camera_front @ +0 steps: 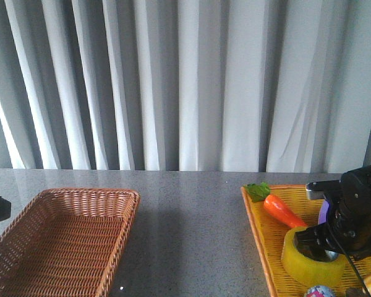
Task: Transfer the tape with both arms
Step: 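Lower the right gripper onto the yellow tape roll and grasp its rim, then lift the tape roll with the right gripper and set it on the table between baskets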
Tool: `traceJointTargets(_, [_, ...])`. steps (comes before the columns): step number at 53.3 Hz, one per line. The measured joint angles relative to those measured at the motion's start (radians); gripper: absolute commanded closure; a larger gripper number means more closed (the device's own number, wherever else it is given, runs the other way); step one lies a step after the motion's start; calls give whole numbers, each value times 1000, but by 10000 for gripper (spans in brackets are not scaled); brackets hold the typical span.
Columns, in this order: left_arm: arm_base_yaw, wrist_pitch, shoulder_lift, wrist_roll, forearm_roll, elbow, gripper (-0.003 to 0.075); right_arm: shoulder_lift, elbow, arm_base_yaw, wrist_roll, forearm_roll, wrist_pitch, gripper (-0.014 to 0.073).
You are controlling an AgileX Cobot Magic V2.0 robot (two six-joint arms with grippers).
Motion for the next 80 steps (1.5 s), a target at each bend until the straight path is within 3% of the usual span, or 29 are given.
traceJointTargets(15, [0, 3, 0, 0, 0, 0, 134, 49, -65, -70, -23, 111, -1, 152])
traceJointTargets(34, [0, 4, 0, 0, 0, 0, 134, 105, -152, -86, -93, 157, 81, 467])
traceJointTargets(40, [0, 5, 0, 0, -1, 0, 134, 105, -156, -86, -92, 137, 98, 526])
traceJointTargets(55, [0, 7, 0, 0, -16, 0, 134, 92, -167, -86, -93, 107, 126, 527])
traceJointTargets(64, [0, 7, 0, 0, -22, 0, 134, 24, -260, -61, -106, 90, 185, 517])
traceJointTargets(70, [0, 8, 0, 0, -22, 0, 134, -40, -345, 5, -131, 86, 194, 507])
traceJointTargets(80, [0, 17, 0, 0, -22, 0, 134, -86, -486, 219, -143, 87, 198, 498])
